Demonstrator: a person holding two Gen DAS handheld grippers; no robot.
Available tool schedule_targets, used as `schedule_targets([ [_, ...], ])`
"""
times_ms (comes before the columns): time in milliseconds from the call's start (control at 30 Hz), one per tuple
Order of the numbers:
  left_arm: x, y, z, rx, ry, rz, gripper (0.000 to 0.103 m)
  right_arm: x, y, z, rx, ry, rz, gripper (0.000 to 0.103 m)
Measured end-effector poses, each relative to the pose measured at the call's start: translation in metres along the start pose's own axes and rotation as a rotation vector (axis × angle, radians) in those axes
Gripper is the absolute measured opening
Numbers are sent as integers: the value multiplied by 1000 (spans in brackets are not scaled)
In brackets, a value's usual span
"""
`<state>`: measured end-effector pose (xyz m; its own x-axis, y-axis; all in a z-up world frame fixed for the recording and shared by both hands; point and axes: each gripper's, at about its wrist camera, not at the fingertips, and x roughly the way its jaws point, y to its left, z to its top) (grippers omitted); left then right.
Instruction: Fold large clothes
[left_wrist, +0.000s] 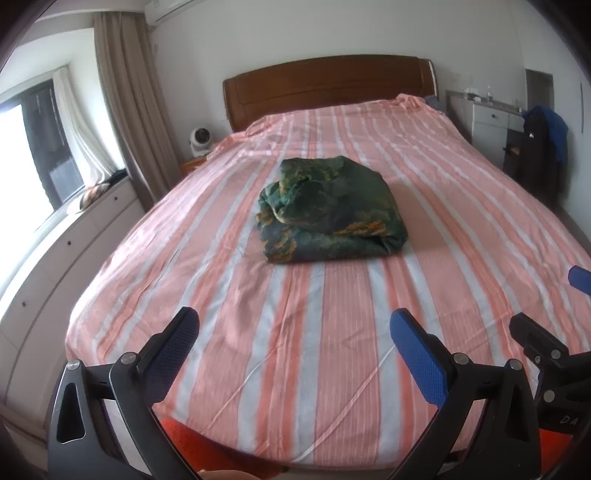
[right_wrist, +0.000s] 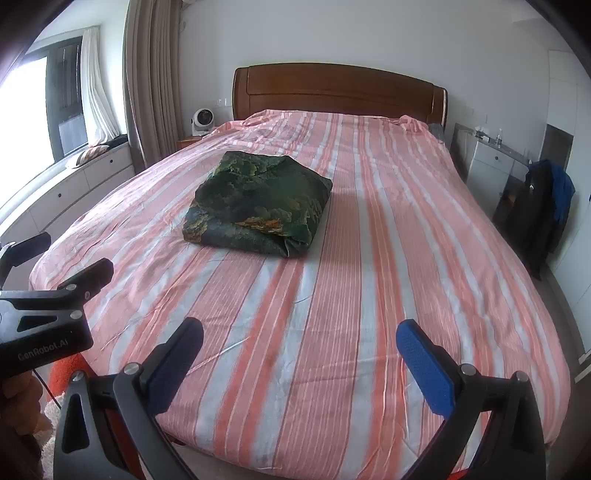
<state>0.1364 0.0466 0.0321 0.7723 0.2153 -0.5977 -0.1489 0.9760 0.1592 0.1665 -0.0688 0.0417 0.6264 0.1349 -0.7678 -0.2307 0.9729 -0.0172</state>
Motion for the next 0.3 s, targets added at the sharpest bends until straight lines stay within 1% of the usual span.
schedule_targets([
  [167, 1, 2, -2, -14, 6, -38, 103, 3, 3, -2, -3, 10, 4, 103],
  [300, 1, 1, -3, -14, -4, -23, 103, 2, 4, -3, -5, 10, 5, 103],
])
